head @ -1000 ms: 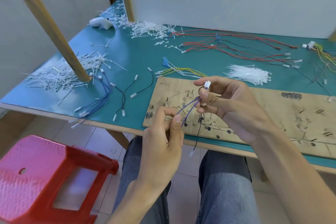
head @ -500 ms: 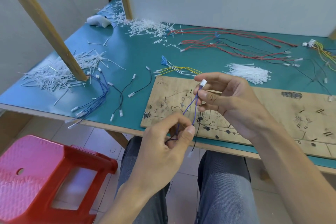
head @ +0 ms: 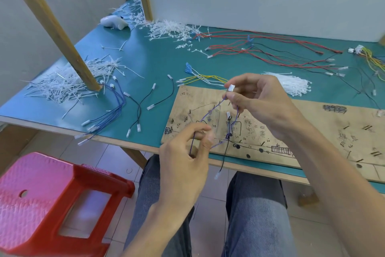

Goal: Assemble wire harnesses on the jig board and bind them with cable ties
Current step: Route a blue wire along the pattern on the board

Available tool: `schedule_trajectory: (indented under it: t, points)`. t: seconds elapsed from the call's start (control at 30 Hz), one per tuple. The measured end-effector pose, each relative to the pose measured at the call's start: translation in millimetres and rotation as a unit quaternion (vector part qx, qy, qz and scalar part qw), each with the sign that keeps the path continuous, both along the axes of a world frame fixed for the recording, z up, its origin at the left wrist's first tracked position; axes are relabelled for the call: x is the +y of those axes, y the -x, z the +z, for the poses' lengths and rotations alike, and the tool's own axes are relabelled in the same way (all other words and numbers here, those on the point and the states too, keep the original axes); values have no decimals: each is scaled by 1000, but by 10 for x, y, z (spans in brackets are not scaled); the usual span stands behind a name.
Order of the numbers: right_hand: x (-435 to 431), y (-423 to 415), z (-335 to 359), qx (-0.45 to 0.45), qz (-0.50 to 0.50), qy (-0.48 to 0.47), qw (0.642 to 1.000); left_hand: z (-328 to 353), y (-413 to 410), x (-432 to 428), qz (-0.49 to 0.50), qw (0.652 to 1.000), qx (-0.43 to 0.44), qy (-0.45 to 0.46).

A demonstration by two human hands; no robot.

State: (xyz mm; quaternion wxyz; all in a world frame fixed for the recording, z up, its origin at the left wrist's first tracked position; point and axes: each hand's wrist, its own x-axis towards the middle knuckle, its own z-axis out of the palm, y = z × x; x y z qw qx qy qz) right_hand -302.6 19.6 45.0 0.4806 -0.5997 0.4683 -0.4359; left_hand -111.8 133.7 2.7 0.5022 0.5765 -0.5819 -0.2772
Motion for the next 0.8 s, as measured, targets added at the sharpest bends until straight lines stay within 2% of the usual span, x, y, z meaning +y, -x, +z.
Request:
schedule_trajectory:
  t: [0.13, 0.23, 0.4, 0.63, 0.8]
  points:
    - [-302, -26, -152, 119, -33, 4, 992, -88, 59, -62, 33, 999, 18, -22]
    - [-458, -74, -267, 194, -46, 18, 980, -130, 75, -135, 31, 998, -38, -48]
    - [-607, -167, -327, 291, -66, 55, 953, -150, 123, -116, 38, 995, -89, -23]
    - [-651, -151, -355, 349, -34, 57, 935, -216, 152, -24, 17, 987, -155, -29]
    - [-639, -149, -304, 377, -15, 25, 926, -211, 118, 11, -17, 979, -197, -42]
